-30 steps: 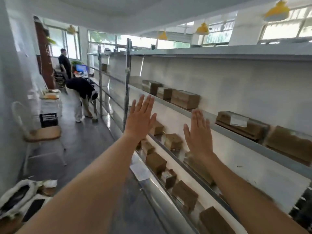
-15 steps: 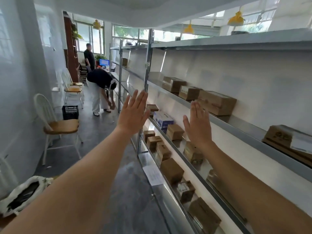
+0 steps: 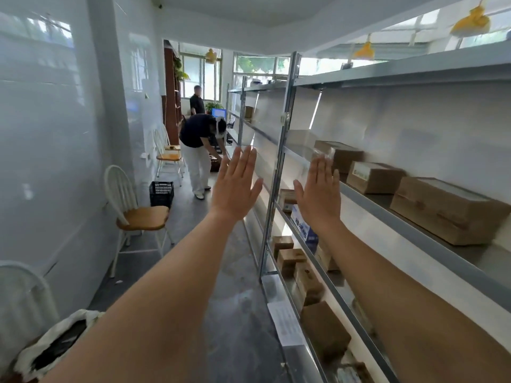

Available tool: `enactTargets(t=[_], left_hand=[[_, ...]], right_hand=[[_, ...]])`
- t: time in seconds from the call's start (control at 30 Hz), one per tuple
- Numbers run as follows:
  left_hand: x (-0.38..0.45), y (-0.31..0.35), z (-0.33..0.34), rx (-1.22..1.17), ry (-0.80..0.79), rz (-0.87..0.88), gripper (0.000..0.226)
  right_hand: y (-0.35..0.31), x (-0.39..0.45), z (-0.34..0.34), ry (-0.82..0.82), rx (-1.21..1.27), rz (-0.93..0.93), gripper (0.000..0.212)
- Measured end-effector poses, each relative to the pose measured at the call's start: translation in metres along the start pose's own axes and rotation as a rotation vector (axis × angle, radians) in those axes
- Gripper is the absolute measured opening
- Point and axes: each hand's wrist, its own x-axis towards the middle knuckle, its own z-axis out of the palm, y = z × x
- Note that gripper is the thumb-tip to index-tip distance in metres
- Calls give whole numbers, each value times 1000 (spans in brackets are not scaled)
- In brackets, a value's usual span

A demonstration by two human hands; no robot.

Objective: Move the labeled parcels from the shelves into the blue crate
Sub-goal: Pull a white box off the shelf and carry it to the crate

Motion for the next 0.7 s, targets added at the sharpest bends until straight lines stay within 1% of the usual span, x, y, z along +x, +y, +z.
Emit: enactTargets(t=[0.1,0.23,0.33,0.43,0.7], left_hand=[[31,-32,29,44,14,-19,69],[71,-68,64,63,14,-38,72],[105,-88,95,61,3,-45,71],[135,-99,132,74,-30,-30,70],[223,-111,249,85,-35,-11,68]], right_hand=[[-12,37,36,-32,30,-13,71],[-20,85,79,-74,3,-22,70],[-22,125,114,-59,-40,-39,71],[-23,161,151,-56,-73,-75,72],[0,259,252,-80,-73,-77,70]])
